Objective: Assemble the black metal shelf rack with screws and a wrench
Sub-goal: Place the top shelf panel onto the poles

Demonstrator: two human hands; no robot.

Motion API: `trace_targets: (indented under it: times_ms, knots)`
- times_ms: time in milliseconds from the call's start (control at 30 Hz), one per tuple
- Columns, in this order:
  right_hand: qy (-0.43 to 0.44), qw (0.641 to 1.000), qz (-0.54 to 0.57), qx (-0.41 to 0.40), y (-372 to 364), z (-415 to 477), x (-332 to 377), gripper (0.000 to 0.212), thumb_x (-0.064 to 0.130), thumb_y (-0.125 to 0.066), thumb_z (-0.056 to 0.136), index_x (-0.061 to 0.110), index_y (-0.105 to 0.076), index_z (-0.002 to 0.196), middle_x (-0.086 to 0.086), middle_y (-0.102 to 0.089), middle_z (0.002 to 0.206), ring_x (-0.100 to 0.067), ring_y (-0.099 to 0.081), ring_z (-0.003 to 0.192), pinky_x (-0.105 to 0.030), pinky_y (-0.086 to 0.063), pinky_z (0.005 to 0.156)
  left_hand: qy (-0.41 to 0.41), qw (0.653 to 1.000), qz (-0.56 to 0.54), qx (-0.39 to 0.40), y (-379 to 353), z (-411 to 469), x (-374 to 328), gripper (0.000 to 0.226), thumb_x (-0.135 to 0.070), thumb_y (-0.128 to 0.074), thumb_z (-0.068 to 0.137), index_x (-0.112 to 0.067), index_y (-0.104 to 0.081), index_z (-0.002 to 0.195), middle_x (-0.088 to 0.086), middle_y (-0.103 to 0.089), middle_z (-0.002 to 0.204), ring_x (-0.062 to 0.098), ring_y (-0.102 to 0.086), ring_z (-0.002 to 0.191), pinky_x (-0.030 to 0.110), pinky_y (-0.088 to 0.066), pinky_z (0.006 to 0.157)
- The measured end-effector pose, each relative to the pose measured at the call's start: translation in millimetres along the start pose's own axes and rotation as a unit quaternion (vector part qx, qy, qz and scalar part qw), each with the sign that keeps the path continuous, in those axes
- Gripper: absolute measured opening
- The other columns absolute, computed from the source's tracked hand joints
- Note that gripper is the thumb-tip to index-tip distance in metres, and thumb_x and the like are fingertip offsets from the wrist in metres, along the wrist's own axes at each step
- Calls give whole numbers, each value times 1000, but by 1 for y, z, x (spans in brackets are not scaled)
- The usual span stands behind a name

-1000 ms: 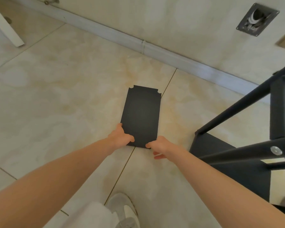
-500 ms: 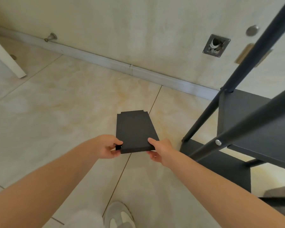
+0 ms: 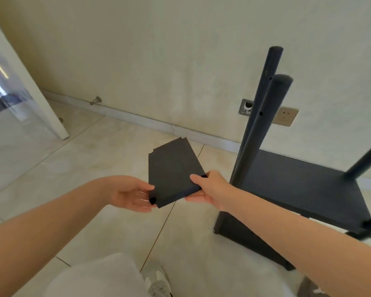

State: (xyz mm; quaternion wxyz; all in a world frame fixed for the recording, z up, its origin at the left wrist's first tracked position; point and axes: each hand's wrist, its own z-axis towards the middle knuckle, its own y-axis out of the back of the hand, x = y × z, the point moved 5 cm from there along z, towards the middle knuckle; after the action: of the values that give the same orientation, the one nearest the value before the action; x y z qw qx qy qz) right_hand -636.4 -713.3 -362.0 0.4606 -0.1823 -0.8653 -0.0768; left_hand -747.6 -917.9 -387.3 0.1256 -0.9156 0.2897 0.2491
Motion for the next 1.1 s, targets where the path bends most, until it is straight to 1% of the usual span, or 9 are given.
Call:
trace_targets:
  times_ms: [167,333,533,633,767,833,933,1033,1100]
  knots:
    - [141,955,-260,-10,15,-69,39,28,21,-58,98,23,-38,117,-2,-55,118,-29,-67,101,-40,-61,76,-96,987,91,-92,4,-46,-25,53,-20,-72,92,-3,-50,137,16,-66,126,37,-72,101,51,-58,90]
    - [228,907,-353,6,46,-128,61,34,20,-56,99,25,-38,127,-3,-59,124,-24,-66,102,-37,-61,77,-242,921,204,-225,3,-84,-51,103,-36,-77,87,-24,-5,159,8,-31,160,34,-46,134,46,-44,103]
    - [304,863,-401,-43,99,-181,70,30,24,-53,100,36,-37,122,12,-58,115,-7,-65,89,-20,-59,75,-426,868,199,-158,-34,-137,-64,56,-22,-77,88,-38,-48,133,-25,-64,122,0,-63,110,27,-46,92]
    - [323,861,-382,-96,129,-202,72,30,24,-53,100,40,-37,119,21,-51,112,-4,-59,96,-14,-51,77,-479,846,163,-167,-53,-160,-61,41,-19,-72,91,-34,-58,127,-14,-72,116,3,-67,106,21,-48,85]
    - [338,872,-291,-201,168,-225,78,34,27,-56,98,42,-37,122,18,-47,110,-2,-53,88,-7,-42,69,-528,823,138,-156,-83,-181,-57,30,-22,-72,91,-35,-66,117,-14,-74,112,6,-70,101,32,-50,90]
    - [325,878,-236,-259,186,-234,82,41,33,-62,93,36,-40,127,13,-50,113,-5,-57,86,-15,-49,71,-543,816,133,-150,-97,-186,-58,29,-22,-73,91,-36,-67,115,-14,-73,114,8,-71,102,34,-52,90]
    - [305,893,-143,-299,209,-246,79,41,40,-69,87,29,-52,123,11,-57,112,-14,-61,97,-38,-56,89,-561,809,108,-141,-113,-191,-60,27,-22,-74,89,-40,-70,109,-14,-73,114,7,-71,101,35,-53,88]
    - [319,899,-83,-288,224,-257,77,17,33,-70,89,28,-63,104,18,-61,104,-5,-61,91,-42,-54,96,-574,801,86,-147,-126,-199,-63,25,-24,-76,87,-43,-72,102,-14,-74,111,6,-72,97,34,-54,85]
    - [328,899,-89,-277,229,-264,75,22,23,-70,90,26,-66,111,19,-63,108,-2,-63,91,-41,-53,96,-580,798,74,-147,-134,-202,-64,25,-22,-75,88,-45,-73,97,-14,-75,109,6,-72,96,33,-54,82]
